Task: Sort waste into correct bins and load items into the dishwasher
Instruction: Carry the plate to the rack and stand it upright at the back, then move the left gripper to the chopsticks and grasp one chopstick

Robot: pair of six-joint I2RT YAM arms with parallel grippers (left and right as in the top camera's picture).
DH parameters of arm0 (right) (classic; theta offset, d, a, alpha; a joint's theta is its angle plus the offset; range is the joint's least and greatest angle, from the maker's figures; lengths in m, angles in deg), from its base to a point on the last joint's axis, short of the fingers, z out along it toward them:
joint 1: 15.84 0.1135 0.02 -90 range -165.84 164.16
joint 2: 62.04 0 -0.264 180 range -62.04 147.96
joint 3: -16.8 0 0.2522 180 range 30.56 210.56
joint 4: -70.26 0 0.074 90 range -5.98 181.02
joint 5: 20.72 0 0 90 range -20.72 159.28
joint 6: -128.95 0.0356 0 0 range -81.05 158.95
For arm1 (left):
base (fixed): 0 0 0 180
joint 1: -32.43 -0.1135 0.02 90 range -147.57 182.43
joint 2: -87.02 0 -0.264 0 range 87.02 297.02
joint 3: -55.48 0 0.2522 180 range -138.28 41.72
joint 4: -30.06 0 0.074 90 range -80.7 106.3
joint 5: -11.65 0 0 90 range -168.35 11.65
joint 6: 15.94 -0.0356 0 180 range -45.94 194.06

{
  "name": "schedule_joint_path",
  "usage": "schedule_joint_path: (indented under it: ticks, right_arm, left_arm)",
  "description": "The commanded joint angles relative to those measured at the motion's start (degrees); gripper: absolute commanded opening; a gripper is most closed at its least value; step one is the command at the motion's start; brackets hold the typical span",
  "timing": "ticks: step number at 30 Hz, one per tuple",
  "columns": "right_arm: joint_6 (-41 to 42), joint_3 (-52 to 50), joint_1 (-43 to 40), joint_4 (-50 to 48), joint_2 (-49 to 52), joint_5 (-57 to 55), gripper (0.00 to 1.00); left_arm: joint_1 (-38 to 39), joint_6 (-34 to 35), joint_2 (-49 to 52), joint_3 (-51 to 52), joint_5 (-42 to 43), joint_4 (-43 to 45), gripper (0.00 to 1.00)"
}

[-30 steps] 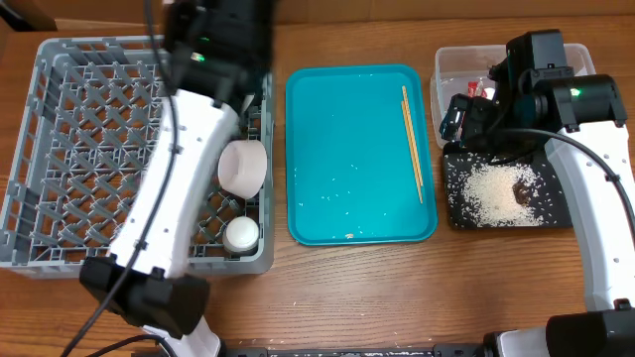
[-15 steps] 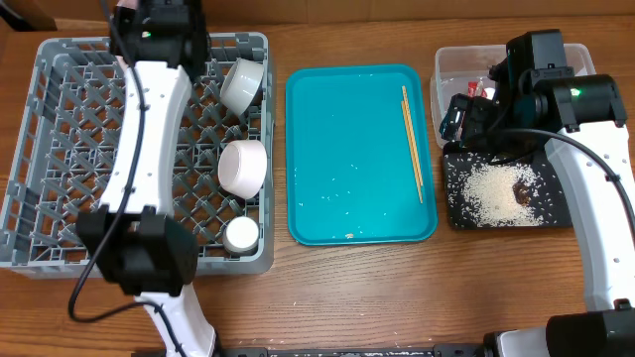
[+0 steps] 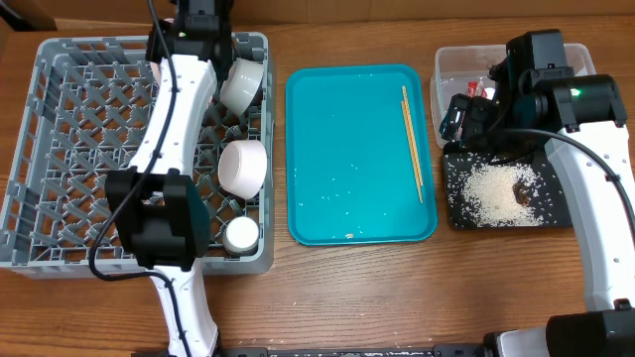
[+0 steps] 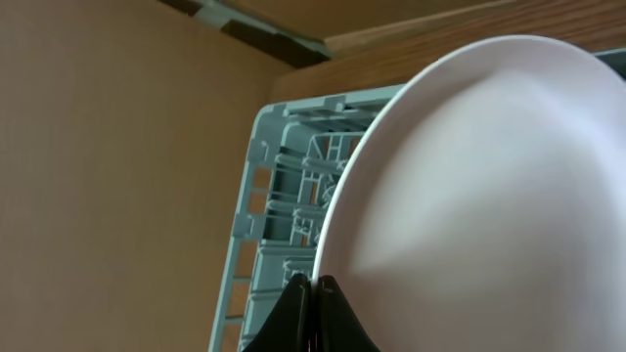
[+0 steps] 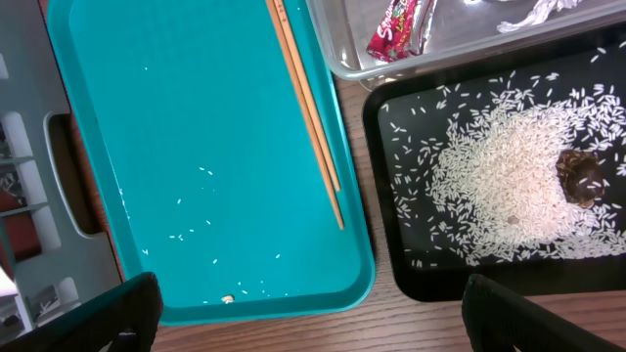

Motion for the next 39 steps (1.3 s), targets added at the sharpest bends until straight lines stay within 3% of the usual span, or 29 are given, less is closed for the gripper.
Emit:
schedule_joint_path:
  ticks: [1,3,6,11,14,22,28,31,33,39]
  right_arm:
    - [-0.04,0.28,0.00,-0.11,-0.17,0.46,1.00]
    - [-0.04,0.28,0.00,-0.11,-0.17,0.46,1.00]
    - [-0.04,0.28,0.00,-0.11,-0.17,0.46,1.00]
    - [-0.04,0.28,0.00,-0.11,-0.17,0.48,1.00]
    - [-0.04,0.28,0.00,-0.11,-0.17,0.46,1.00]
    - [-0.04,0.31,0.00,-0.09,-0.17,0.48,1.00]
    - [-0.04,0.28,0.00,-0.11,-0.17,0.46,1.00]
    - [-0.04,0.28,0.00,-0.11,-0.17,0.46,1.00]
    - [-0.04,0.28,0.00,-0.11,-0.17,0.48,1.00]
    - [-0.04,0.28,0.00,-0.11,-0.17,0.48,1.00]
  left_arm:
    - [0.66,0.28,1.03,-0.55,1.60,0.39,0.17]
    - [0.74,0.96,1.01,-0.55,4.20,0.39,0.39]
    - [0.98,1.11,1.01,-0.55,8.22,-0.37,0.51]
    - [1.84,5.46,0.46,-1.31,10.80,-2.97,0.57]
    - [2.51,6.34,-0.83,-4.46,17.46,-6.47,0.62]
    - [4.11,15.02,-5.44,-19.85,36.59,-22.23,0.61]
    - [5.92,21.92,-6.91,-21.11,52.43,-29.09,0.58]
    - [7.52,26.86,-5.62,-20.17,60.06,-30.01,0.50]
    - [9.46,31.32,-4.22,-19.26,62.16,-29.20,0.45]
    - [17.46,41.86,2.16,-17.25,61.90,-24.55,0.49]
